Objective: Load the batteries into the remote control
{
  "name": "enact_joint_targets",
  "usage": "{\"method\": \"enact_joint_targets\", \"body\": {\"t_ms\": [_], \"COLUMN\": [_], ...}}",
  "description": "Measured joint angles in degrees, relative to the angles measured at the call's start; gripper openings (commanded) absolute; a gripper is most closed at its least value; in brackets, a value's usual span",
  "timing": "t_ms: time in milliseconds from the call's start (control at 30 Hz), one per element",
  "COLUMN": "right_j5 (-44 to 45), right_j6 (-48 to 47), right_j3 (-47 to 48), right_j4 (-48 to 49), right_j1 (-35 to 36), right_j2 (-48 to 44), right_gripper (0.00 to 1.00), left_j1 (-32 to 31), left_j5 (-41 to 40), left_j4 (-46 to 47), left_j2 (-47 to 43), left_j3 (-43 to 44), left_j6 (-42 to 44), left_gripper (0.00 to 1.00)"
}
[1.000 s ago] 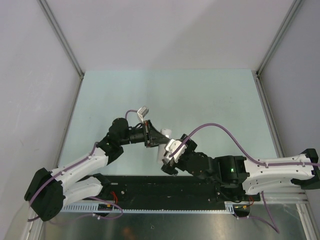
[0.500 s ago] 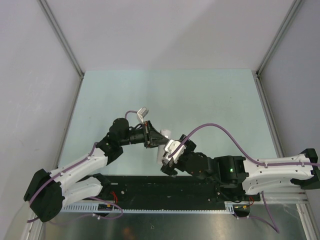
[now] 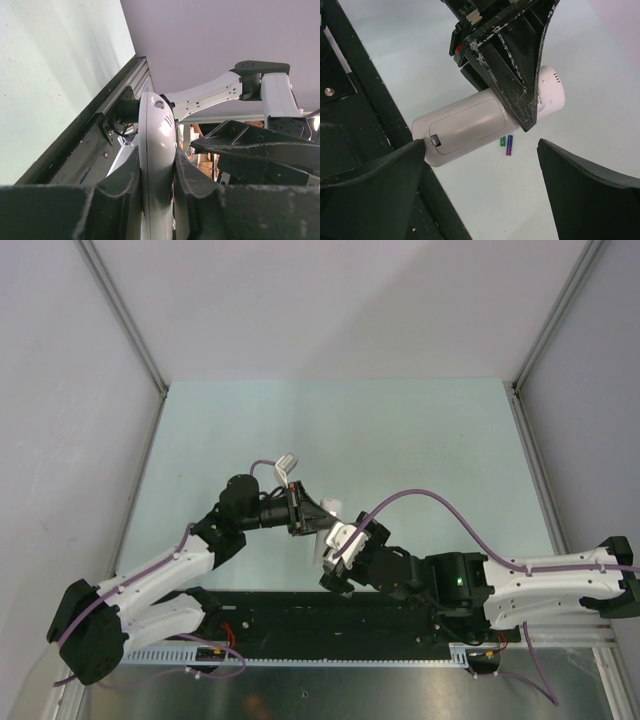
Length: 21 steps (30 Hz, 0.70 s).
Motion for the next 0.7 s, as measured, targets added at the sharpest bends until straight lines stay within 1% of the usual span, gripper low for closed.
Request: {"method": "enact_joint_targets", "body": {"t_ms": [533,700], "right_j5": [-0.4,1.4], "right_j6": [0.2,0.2], "right_j3": [0.0,0.7], "right_j4": [0.0,-0.1], "right_j1": [-1.0,-0.9], "right_j2": [-0.5,1.5], "right_gripper": [1.00,1.00], "left_j1": [-0.9,-0.9], "left_j5": [-1.1,-2.2], "left_j4": [-1.8,-2.8], "left_j2": [-1.3,-1.4], "left_j3": [0.2,0.2], "left_j6": [1.1,1.7], "left_gripper": [0.00,0.00]}}
